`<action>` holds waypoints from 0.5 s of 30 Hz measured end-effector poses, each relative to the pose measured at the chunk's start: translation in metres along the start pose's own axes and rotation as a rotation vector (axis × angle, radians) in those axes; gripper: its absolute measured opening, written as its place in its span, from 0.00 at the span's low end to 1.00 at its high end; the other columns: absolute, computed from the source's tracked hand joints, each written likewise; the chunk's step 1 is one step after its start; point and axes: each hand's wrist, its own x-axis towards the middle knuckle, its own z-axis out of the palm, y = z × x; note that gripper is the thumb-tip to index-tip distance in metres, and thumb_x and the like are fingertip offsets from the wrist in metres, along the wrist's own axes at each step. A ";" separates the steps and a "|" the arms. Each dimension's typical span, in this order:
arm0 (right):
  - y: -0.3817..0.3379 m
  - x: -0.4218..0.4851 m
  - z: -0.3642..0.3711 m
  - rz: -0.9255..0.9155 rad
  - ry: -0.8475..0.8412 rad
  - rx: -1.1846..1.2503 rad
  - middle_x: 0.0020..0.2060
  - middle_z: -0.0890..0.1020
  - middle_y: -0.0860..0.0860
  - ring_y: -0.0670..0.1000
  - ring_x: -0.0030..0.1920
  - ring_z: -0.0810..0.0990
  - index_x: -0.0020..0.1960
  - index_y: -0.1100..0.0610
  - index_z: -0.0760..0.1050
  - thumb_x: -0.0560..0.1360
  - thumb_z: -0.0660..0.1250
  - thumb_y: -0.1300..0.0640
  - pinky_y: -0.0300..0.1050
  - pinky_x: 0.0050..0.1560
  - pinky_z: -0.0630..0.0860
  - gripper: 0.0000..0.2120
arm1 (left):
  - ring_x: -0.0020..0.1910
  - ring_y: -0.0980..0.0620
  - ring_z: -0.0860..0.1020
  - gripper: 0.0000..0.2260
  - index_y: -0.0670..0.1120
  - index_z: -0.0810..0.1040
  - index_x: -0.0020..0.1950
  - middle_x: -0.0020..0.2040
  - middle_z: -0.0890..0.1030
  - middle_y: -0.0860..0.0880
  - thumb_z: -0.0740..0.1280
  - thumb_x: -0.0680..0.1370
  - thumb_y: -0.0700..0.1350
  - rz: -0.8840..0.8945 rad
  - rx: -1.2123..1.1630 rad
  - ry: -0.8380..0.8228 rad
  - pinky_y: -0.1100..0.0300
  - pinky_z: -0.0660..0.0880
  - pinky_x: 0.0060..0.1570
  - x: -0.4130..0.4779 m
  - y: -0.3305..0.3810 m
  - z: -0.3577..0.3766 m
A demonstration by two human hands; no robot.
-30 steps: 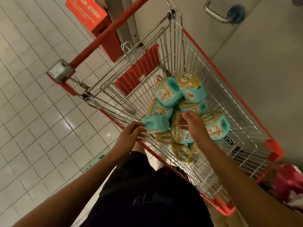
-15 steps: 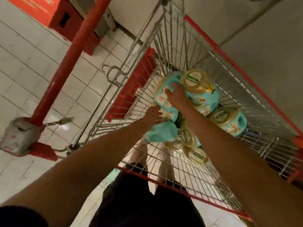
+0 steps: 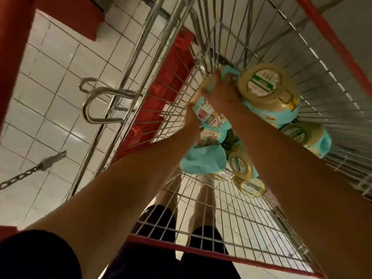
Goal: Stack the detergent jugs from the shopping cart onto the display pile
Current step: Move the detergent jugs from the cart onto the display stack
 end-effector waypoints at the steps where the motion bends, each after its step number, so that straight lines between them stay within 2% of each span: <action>1: 0.001 -0.001 0.000 0.013 -0.004 0.005 0.82 0.52 0.67 0.72 0.80 0.59 0.86 0.55 0.46 0.82 0.61 0.34 0.65 0.74 0.67 0.44 | 0.65 0.40 0.80 0.27 0.47 0.81 0.64 0.57 0.85 0.44 0.54 0.84 0.64 -0.008 -0.030 -0.017 0.45 0.77 0.63 0.001 -0.001 0.002; 2: 0.000 -0.002 0.000 0.029 -0.003 0.018 0.82 0.53 0.66 0.71 0.80 0.59 0.86 0.56 0.46 0.82 0.61 0.32 0.64 0.74 0.67 0.45 | 0.68 0.39 0.79 0.29 0.47 0.80 0.69 0.61 0.84 0.42 0.54 0.83 0.65 -0.009 -0.068 -0.026 0.41 0.75 0.69 -0.001 -0.002 0.002; 3: -0.001 -0.005 0.000 0.051 -0.002 0.005 0.82 0.54 0.66 0.70 0.80 0.59 0.86 0.58 0.45 0.81 0.60 0.30 0.63 0.75 0.66 0.47 | 0.67 0.39 0.79 0.30 0.47 0.79 0.70 0.63 0.83 0.42 0.53 0.83 0.67 -0.009 -0.098 -0.021 0.40 0.74 0.69 -0.006 -0.003 0.001; 6: -0.009 -0.021 -0.002 0.130 0.002 -0.029 0.81 0.58 0.67 0.68 0.79 0.64 0.85 0.64 0.47 0.79 0.56 0.26 0.61 0.74 0.68 0.52 | 0.60 0.42 0.82 0.31 0.51 0.80 0.69 0.61 0.85 0.44 0.53 0.82 0.71 -0.058 -0.159 0.010 0.46 0.79 0.54 -0.028 -0.013 -0.013; 9: -0.017 -0.042 -0.007 0.128 -0.002 -0.019 0.76 0.69 0.67 0.66 0.75 0.70 0.82 0.67 0.57 0.77 0.55 0.22 0.59 0.71 0.72 0.54 | 0.55 0.42 0.85 0.29 0.47 0.79 0.71 0.53 0.87 0.43 0.55 0.84 0.67 -0.077 -0.238 -0.007 0.50 0.83 0.42 -0.051 -0.030 -0.034; 10: -0.019 -0.052 -0.008 0.122 -0.001 -0.010 0.74 0.73 0.65 0.65 0.74 0.73 0.79 0.67 0.62 0.76 0.55 0.21 0.58 0.68 0.74 0.54 | 0.54 0.41 0.85 0.29 0.46 0.78 0.72 0.53 0.87 0.42 0.56 0.84 0.66 -0.063 -0.245 -0.010 0.49 0.84 0.42 -0.060 -0.035 -0.040; 12: -0.017 -0.079 -0.015 0.136 0.019 0.076 0.68 0.79 0.63 0.64 0.69 0.78 0.74 0.65 0.72 0.73 0.56 0.19 0.56 0.63 0.76 0.53 | 0.60 0.38 0.84 0.31 0.45 0.78 0.73 0.61 0.85 0.39 0.57 0.84 0.68 -0.039 -0.249 -0.032 0.39 0.82 0.58 -0.082 -0.042 -0.051; 13: -0.014 -0.092 -0.017 0.147 0.021 0.131 0.67 0.81 0.62 0.64 0.67 0.80 0.71 0.64 0.74 0.73 0.56 0.19 0.55 0.62 0.77 0.52 | 0.64 0.36 0.82 0.31 0.45 0.77 0.73 0.65 0.83 0.38 0.58 0.83 0.68 -0.025 -0.244 -0.043 0.36 0.79 0.64 -0.093 -0.044 -0.055; 15: -0.001 -0.122 -0.026 0.164 0.005 0.229 0.67 0.81 0.63 0.64 0.66 0.80 0.71 0.64 0.76 0.75 0.55 0.20 0.55 0.62 0.76 0.50 | 0.68 0.34 0.80 0.32 0.44 0.74 0.76 0.70 0.80 0.36 0.59 0.84 0.67 0.037 -0.192 -0.056 0.32 0.74 0.69 -0.116 -0.044 -0.061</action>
